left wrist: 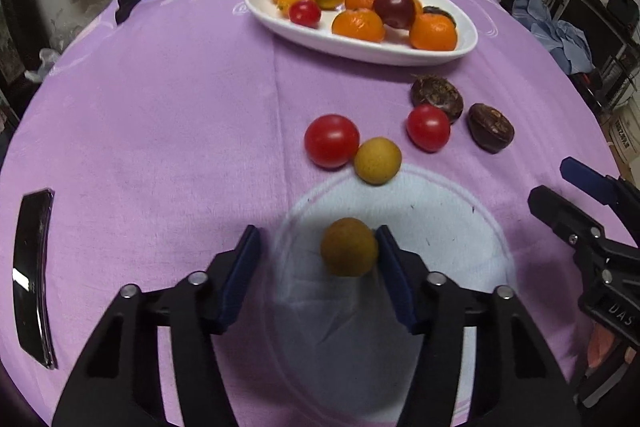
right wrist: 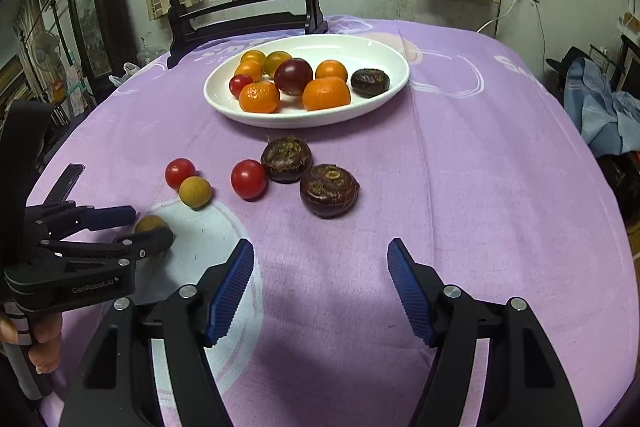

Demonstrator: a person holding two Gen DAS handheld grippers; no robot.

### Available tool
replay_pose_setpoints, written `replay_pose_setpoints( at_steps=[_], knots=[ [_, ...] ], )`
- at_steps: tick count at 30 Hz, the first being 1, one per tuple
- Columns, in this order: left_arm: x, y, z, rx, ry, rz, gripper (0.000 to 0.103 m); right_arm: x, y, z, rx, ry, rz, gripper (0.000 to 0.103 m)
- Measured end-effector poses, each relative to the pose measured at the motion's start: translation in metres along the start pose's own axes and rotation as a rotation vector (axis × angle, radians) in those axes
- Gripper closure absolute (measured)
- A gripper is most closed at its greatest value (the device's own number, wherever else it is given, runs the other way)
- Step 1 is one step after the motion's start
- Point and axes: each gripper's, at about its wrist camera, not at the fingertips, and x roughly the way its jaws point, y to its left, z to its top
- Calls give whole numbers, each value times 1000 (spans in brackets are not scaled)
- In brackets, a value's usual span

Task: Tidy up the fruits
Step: 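Withdraw both open tools from the plate toward the fruit pile, then grasp a yellow-green citrus with the left tool while the right grasps a dark brown fruit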

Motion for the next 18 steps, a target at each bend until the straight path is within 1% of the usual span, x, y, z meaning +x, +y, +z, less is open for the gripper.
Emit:
replay_pose_setpoints(
  at_steps=[1,2,4,7,11,15,18],
  knots=[
    [-1,-3,0,21,-1,-24,72,1,-1,-1,3,1,1,33],
    [-1,-7,-1,40,3,-39,76,1,-2,-1,9,4,-3,33],
    [-1,-10,-2,61,-8,-25,76,1,-4,-1,13,4,-9,32],
    [-1,-9,-2,63,-13,-37,76,2,-4,-1,6,8,-17,32],
    [-1,-6,-2,64,-21,-62,76,19,-1,1,-28,74,-49,32],
    [0,1,1,54,-9,-112,76,35,-2,10,-39,115,-48,33],
    [2,5,4,45,-3,-142,76,47,-2,21,-44,125,-42,33]
  ],
)
